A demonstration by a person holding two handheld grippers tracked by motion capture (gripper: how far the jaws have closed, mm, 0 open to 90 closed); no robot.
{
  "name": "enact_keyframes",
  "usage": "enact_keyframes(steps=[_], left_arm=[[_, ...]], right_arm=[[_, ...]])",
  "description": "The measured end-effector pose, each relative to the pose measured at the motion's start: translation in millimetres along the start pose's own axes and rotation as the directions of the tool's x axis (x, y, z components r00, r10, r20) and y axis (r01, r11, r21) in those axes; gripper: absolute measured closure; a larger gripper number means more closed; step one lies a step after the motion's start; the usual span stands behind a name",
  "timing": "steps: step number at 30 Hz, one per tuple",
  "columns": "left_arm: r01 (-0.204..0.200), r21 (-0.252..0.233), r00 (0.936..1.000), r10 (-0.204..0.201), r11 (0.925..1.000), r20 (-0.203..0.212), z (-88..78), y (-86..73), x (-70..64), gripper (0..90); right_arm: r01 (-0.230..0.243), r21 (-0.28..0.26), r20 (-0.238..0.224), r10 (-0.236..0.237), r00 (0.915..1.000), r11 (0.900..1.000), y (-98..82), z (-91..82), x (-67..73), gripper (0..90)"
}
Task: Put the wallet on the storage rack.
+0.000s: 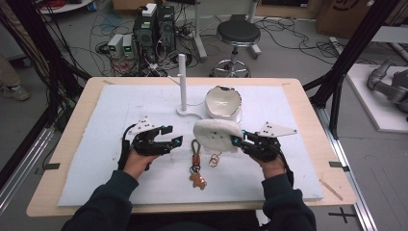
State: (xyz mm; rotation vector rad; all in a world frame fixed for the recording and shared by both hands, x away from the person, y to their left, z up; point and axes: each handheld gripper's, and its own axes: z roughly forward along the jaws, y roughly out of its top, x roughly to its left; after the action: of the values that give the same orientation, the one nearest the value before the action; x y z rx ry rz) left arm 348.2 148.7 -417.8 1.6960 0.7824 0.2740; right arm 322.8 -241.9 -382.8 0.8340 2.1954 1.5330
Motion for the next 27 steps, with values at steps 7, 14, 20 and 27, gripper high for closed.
enact_keyframes(steps=[7, 14, 20, 27], left_arm=[[0.028, -0.048, 0.9965, -0.032, 0.9985, -0.078, -18.2, 4.0, 20.4, 23.6], [0.065, -0.064, 0.9871, -0.074, 0.9958, -0.142, -33.6, 3.1, 41.5, 21.6], [0.085, -0.057, 0.9838, -0.093, 0.9947, -0.153, -36.5, 1.3, 47.6, 21.6], [0.104, -0.055, 0.9832, -0.111, 0.993, -0.145, -35.5, 0.2, 49.4, 21.6]], right_arm=[[0.071, 0.013, 0.09, -0.072, 0.9933, 0.997, 27.8, -13.4, -12.1, 76.7], [0.141, 0.063, 0.148, -0.149, 0.9777, 0.988, 63.0, -15.6, -26.3, 76.7], [0.203, 0.12, 0.2, -0.224, 0.9538, 0.972, 94.4, -6.9, -39.3, 76.7], [0.254, 0.2, 0.231, -0.297, 0.9264, 0.946, 126.0, 11.2, -54.3, 76.6]])
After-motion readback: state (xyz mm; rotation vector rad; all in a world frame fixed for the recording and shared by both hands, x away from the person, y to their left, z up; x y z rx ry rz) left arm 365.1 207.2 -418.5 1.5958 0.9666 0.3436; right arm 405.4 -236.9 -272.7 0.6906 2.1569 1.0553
